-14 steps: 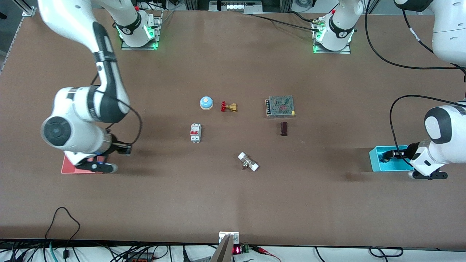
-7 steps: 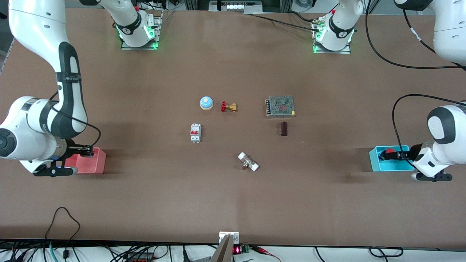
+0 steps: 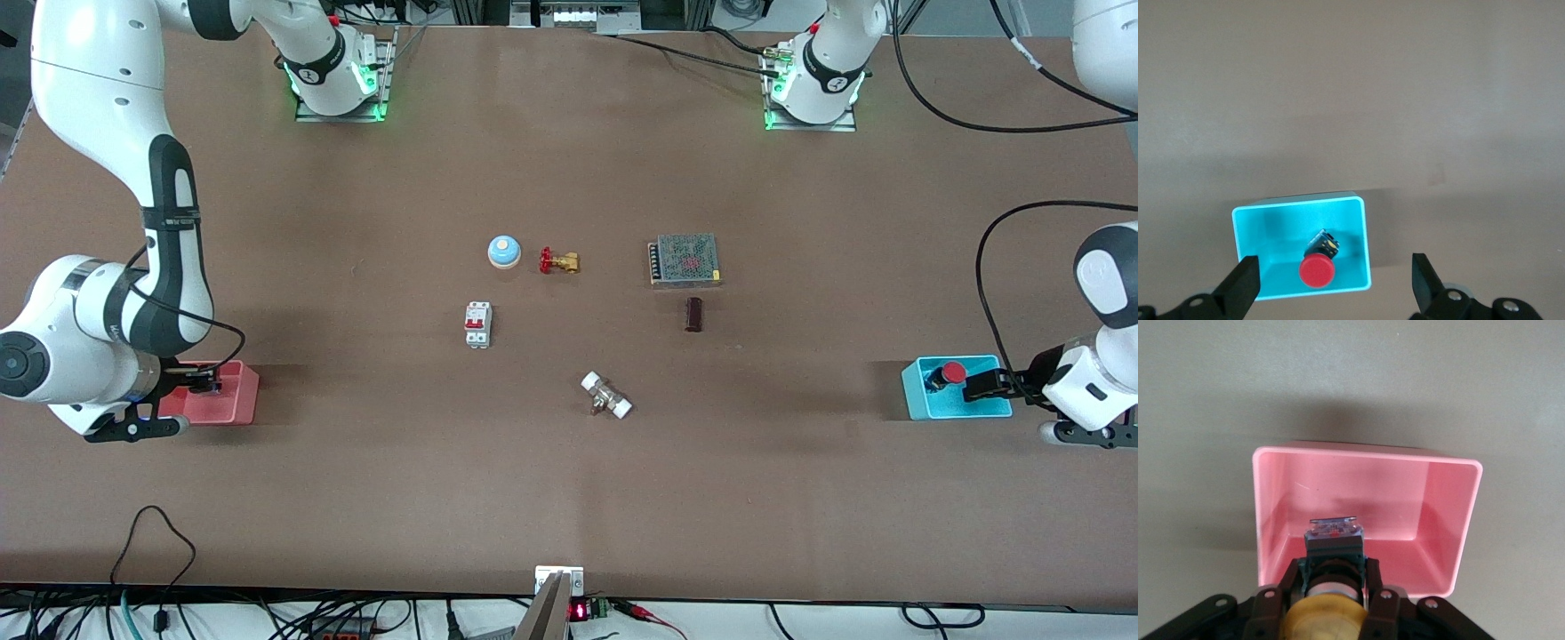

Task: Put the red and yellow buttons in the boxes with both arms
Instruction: 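Open both grippers, releasing the buttons into the boxes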

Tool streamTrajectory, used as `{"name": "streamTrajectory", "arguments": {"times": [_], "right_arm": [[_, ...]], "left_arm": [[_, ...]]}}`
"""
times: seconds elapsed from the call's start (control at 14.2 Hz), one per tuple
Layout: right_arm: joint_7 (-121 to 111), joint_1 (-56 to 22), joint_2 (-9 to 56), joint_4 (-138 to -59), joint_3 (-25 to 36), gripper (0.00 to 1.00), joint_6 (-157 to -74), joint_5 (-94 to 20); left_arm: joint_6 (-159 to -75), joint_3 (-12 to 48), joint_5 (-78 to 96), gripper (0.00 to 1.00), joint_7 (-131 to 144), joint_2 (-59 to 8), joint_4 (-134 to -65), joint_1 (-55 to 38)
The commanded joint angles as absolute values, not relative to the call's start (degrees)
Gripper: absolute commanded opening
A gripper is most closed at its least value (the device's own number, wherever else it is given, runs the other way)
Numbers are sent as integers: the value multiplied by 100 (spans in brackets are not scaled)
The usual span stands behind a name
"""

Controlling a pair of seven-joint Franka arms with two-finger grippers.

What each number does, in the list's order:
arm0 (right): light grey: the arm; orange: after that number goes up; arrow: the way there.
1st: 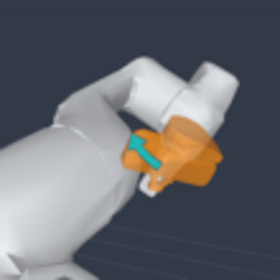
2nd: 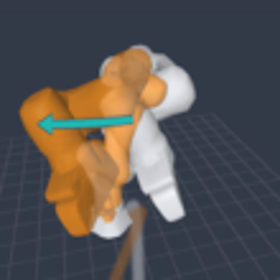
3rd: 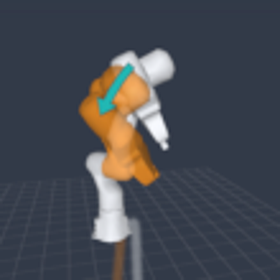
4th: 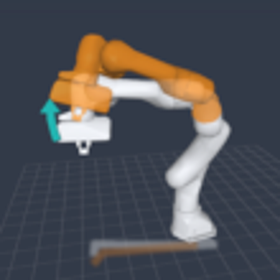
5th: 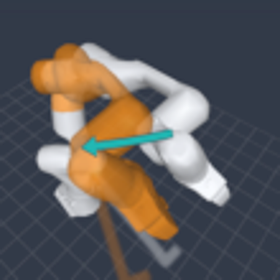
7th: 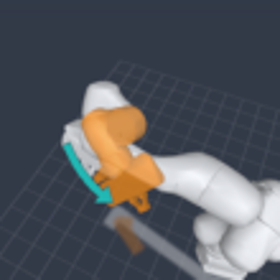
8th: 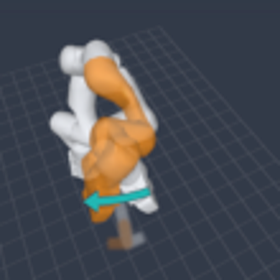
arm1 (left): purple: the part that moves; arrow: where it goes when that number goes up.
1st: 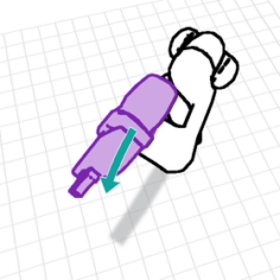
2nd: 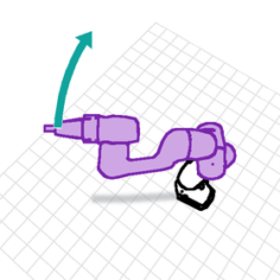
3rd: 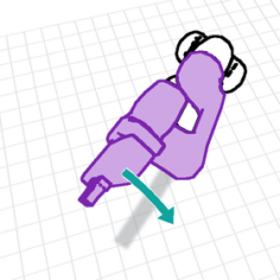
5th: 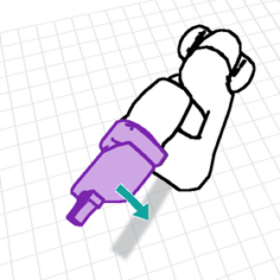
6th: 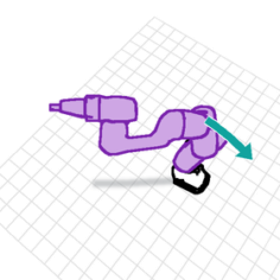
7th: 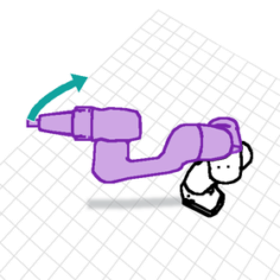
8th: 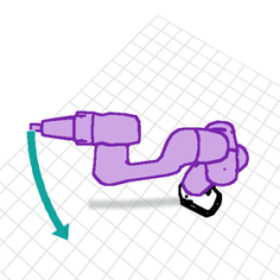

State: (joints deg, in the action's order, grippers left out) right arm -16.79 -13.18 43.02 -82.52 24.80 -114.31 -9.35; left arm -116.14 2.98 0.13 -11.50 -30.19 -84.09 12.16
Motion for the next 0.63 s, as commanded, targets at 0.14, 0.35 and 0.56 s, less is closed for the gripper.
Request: {"name": "streamTrajectory", "arguments": {"times": [0.14,0.35,0.56], "right_arm": [[-1951,-1143,4614,-8086,2426,0,-11786,-879],[-1925,-1143,4675,-8086,2408,0,-11839,-896],[-1942,-1125,4720,-8095,2400,0,-11839,-949]], "left_arm": [[-11058,334,-62,100,-704,-2050,-8727,897],[-10566,343,-70,100,-405,-1400,-8886,738],[-10196,369,-70,100,-387,-837,-8991,738]]}}
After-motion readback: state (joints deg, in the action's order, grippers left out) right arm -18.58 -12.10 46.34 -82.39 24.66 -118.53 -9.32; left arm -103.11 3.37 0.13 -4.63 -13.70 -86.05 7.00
